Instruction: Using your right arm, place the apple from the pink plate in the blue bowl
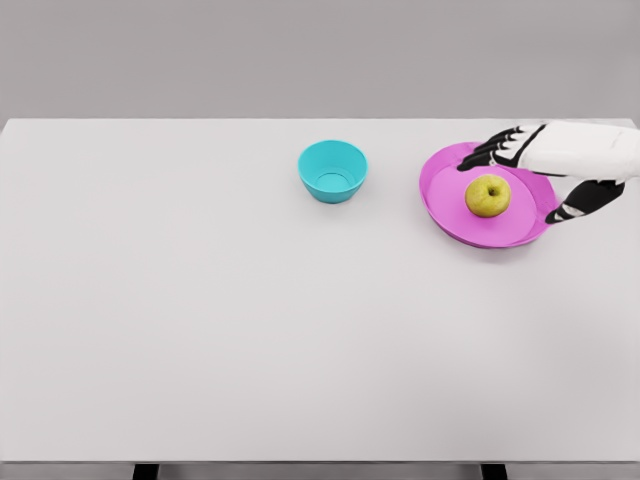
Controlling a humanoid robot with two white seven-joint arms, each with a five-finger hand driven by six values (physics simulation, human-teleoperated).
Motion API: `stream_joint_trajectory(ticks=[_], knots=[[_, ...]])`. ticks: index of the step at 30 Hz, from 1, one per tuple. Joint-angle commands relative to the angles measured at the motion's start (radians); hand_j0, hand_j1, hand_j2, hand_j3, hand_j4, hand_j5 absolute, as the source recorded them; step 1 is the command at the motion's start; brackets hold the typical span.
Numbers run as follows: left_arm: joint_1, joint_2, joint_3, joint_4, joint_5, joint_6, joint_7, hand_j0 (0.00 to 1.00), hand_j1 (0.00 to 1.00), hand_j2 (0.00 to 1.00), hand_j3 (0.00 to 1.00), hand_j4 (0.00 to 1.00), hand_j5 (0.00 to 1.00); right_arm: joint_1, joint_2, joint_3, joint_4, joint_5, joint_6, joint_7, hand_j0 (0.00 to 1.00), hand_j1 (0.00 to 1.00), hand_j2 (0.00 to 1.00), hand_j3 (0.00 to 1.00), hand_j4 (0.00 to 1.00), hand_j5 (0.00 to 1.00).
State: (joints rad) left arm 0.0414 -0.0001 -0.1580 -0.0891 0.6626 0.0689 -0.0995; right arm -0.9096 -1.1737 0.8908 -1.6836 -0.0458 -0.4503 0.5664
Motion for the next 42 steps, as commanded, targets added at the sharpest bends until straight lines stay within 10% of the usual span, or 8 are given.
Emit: stream_joint_trajectory(ticks=[1, 9, 20, 30, 42], knots=[[0.0, 0.0, 0.0, 0.0, 0.0, 0.0, 0.0, 1.0, 1.0, 1.0, 1.0, 1.0, 1.0, 0.0, -0.006, 0.01, 0.016, -0.009, 0.019, 0.006, 1.0, 1.0, 1.0, 1.0, 1.0, 1.0], [0.0, 0.0, 0.0, 0.0, 0.0, 0.0, 0.0, 1.0, 1.0, 1.0, 1.0, 1.0, 1.0, -0.058, 0.312, 0.085, 0.38, 0.21, 0.165, 0.024, 1.0, 1.0, 1.0, 1.0, 1.0, 1.0], [0.0, 0.0, 0.0, 0.0, 0.0, 0.0, 0.0, 1.0, 1.0, 1.0, 1.0, 1.0, 1.0, -0.074, 0.348, 0.126, 0.438, 0.317, 0.159, 0.044, 1.0, 1.0, 1.0, 1.0, 1.0, 1.0], [0.0, 0.0, 0.0, 0.0, 0.0, 0.0, 0.0, 1.0, 1.0, 1.0, 1.0, 1.0, 1.0, -0.087, 0.465, 0.096, 0.693, 0.32, 0.025, 0.044, 1.0, 1.0, 1.0, 1.0, 1.0, 1.0], [0.0, 0.0, 0.0, 0.0, 0.0, 0.0, 0.0, 1.0, 1.0, 1.0, 1.0, 1.0, 1.0, -0.081, 0.496, 0.097, 0.729, 0.322, 0.001, 0.044, 1.0, 1.0, 1.0, 1.0, 1.0, 1.0]])
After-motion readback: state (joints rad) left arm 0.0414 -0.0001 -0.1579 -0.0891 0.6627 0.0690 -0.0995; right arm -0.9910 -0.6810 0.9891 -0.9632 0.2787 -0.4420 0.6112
